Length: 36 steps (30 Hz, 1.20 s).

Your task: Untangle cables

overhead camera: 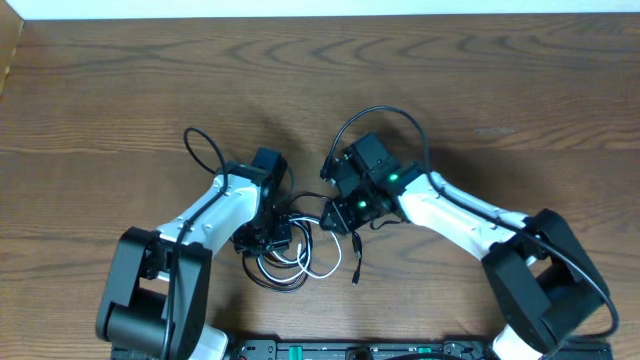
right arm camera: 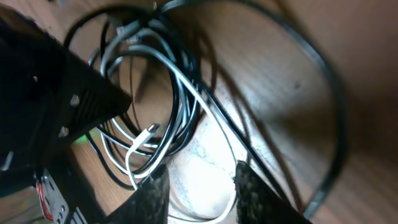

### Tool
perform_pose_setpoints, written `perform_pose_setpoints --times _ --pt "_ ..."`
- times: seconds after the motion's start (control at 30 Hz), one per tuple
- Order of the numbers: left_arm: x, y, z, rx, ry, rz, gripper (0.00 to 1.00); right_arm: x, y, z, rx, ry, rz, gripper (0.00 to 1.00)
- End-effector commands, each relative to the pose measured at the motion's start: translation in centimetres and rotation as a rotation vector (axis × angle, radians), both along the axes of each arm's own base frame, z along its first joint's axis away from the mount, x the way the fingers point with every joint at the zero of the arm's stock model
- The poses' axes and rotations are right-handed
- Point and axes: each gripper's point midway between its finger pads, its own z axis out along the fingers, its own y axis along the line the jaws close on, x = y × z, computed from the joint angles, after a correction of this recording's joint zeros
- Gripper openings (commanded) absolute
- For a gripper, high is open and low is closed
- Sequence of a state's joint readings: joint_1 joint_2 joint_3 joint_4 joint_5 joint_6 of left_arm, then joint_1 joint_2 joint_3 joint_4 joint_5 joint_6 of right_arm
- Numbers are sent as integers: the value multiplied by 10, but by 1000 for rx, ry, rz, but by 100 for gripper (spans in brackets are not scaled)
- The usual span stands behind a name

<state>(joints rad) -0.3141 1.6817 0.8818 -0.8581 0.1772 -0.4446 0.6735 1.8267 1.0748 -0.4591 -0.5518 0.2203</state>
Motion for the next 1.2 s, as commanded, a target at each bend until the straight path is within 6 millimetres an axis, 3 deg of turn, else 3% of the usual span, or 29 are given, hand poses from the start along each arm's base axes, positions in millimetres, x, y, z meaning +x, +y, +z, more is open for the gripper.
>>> perform_pose_setpoints --times 0.0,0.33,0.6,0.7,0.77,0.83,0.97,1.17 --pt "1 4 -5 15 -1 2 41 -4 7 -10 -17 40 -9 30" --pt "9 6 -6 19 -42 -47 39 -4 9 -50 -98 24 -3 32" --pt "10 6 -6 20 -43 -47 39 -2 15 -48 -62 21 5 32" --pt "11 5 -6 17 -47 -50 39 1 18 -47 -45 0 15 21" --pt "11 5 -7 17 -49 -50 39 2 19 -46 -41 -7 21 4" --pt "11 5 -6 18 -47 -50 39 2 18 -46 -41 -7 19 1" --pt "1 12 -2 18 1 -6 38 13 1 -27 -10 -33 47 1" --pt "2 10 9 -29 -23 -1 35 -6 6 41 325 -87 301 1"
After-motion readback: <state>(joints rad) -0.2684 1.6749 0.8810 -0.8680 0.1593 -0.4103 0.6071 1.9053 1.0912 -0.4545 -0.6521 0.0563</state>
